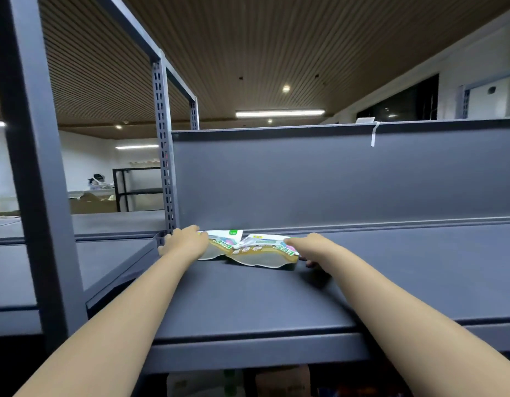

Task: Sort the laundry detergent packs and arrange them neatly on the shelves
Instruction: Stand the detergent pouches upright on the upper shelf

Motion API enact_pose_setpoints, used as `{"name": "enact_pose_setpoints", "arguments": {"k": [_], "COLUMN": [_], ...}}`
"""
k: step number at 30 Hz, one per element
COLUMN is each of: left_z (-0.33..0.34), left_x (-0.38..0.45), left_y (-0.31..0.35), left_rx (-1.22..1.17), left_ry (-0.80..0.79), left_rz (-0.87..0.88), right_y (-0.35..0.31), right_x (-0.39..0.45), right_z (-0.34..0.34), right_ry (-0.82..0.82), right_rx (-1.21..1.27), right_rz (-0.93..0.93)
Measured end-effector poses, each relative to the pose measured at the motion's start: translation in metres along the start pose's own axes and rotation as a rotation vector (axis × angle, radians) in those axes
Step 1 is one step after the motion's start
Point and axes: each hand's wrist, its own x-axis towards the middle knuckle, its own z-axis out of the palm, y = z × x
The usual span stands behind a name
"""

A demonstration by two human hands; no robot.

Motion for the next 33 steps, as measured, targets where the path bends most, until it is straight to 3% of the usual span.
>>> {"name": "enact_pose_setpoints", "arguments": {"k": [5,10,14,17,20,27,29,33], "left_z": [0.011,0.011,0.003,0.001,0.002,-0.012,-0.018,-0.024], "left_x": [0.031,0.043,0.050,0.057,0.047,0.012,-0.003,-0.040], "left_y": [-0.002,0.001,0.007,0.006,0.007,0.012,0.011,0.005], "left_rx": [0.022,-0.100,-0.273,-0.498,-0.719,-1.012,-1.090,-1.010], "left_ry": [-0.131,-0.125,-0.087,-0.116,-0.028,0.148,0.188,0.250], "left_rz": [0.006,-0.008,-0.242,-0.290,-0.364,-0.374,-0.304,-0.116], "right_y": [-0.011,-0.017,-0.019,-0.016,-0.017,-0.020,-0.015,-0.001], "right_x": [0.015,0.022,0.017,0.013,0.007,-0.016,-0.022,-0.039], "right_z": [0.015,0.012,0.002,0.001,0.004,0.006,0.006,0.004], "right_ry": [-0.015,-0.041,-0.104,-0.093,-0.089,0.107,0.211,0.448], "right_rx": [-0.059,0.252,0.419,0.503,0.628,0.715,0.777,0.774], "right_rz": [0.034,0.102,0.191,0.191,0.150,0.018,-0.027,-0.108]}}
